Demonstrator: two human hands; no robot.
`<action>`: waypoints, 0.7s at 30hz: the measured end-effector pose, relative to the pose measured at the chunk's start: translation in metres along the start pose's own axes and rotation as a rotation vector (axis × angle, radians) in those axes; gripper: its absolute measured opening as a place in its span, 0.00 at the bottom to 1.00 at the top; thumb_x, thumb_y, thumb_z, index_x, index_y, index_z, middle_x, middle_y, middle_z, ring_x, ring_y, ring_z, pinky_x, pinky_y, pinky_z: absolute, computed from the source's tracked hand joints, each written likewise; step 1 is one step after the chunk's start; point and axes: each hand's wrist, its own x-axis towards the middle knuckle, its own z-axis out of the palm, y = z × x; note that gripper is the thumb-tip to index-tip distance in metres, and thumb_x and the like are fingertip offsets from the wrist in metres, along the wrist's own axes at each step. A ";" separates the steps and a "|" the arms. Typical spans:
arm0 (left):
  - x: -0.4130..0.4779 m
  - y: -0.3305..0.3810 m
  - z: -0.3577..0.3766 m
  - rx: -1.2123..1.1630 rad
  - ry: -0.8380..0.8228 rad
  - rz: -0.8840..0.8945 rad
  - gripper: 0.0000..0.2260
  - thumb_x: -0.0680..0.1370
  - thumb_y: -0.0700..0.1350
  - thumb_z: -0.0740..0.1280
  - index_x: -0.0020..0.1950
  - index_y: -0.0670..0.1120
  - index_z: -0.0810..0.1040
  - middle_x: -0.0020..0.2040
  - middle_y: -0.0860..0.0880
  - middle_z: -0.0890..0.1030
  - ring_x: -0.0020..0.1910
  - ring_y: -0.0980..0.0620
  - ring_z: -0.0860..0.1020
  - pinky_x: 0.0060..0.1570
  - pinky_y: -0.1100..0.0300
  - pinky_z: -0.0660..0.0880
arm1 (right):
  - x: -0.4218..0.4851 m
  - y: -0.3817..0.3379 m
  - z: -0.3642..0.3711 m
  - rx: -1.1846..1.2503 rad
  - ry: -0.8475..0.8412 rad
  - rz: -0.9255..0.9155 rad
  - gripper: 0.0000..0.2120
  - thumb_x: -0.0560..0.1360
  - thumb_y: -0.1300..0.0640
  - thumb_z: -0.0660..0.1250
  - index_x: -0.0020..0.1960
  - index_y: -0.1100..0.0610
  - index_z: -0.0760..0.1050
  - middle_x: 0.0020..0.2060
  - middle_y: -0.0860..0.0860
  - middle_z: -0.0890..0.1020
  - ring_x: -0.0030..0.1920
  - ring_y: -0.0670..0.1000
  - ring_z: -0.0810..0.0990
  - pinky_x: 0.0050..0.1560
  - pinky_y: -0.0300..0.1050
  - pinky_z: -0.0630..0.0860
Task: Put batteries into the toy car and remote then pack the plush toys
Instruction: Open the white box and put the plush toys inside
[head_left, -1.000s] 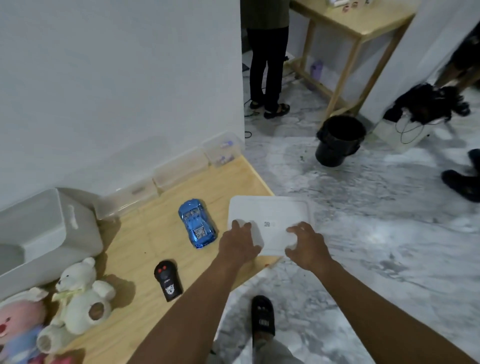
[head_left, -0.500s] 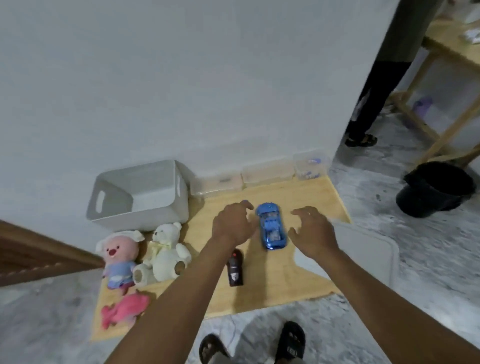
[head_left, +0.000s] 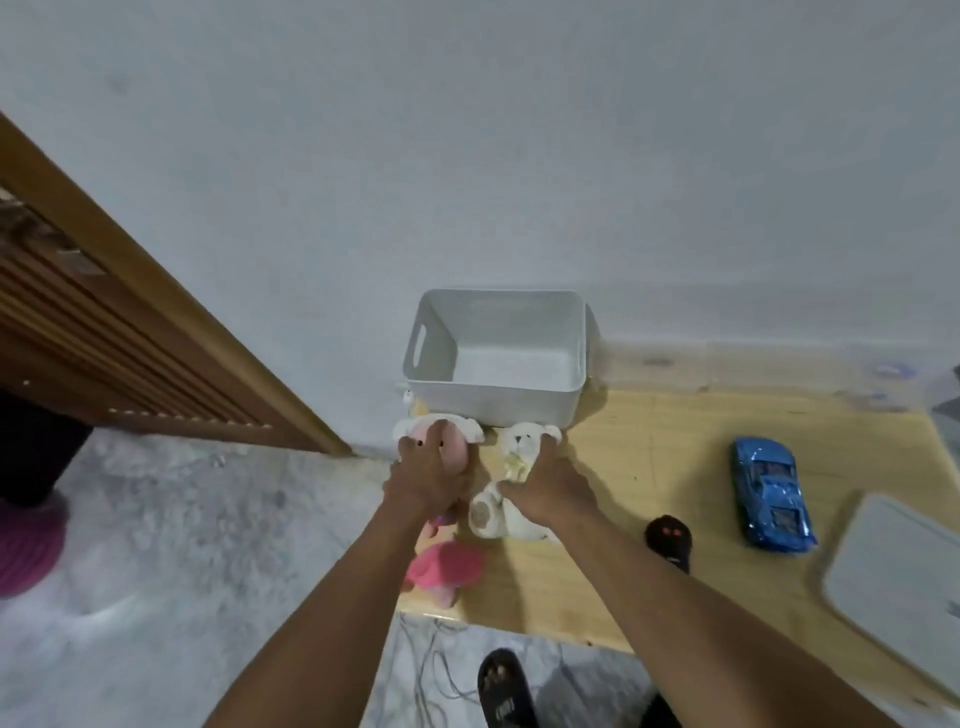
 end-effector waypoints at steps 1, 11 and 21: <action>0.006 -0.005 0.004 -0.052 -0.009 -0.004 0.41 0.72 0.60 0.70 0.80 0.56 0.53 0.73 0.41 0.63 0.65 0.31 0.72 0.62 0.38 0.75 | 0.003 -0.002 0.006 -0.027 0.023 0.038 0.45 0.70 0.35 0.70 0.76 0.46 0.48 0.66 0.57 0.73 0.63 0.63 0.76 0.61 0.56 0.75; 0.013 -0.011 0.004 -0.113 0.227 0.086 0.22 0.78 0.50 0.65 0.71 0.50 0.64 0.65 0.41 0.67 0.57 0.34 0.76 0.56 0.41 0.77 | -0.010 0.004 0.026 -0.085 0.283 -0.065 0.46 0.69 0.43 0.74 0.78 0.48 0.51 0.69 0.53 0.72 0.65 0.62 0.73 0.61 0.55 0.74; -0.014 0.001 -0.078 -0.394 0.771 0.548 0.25 0.71 0.53 0.67 0.65 0.44 0.73 0.59 0.44 0.73 0.50 0.46 0.78 0.38 0.57 0.76 | -0.043 -0.056 -0.049 0.019 0.791 -0.694 0.45 0.63 0.51 0.78 0.75 0.59 0.64 0.57 0.57 0.77 0.52 0.55 0.77 0.45 0.43 0.76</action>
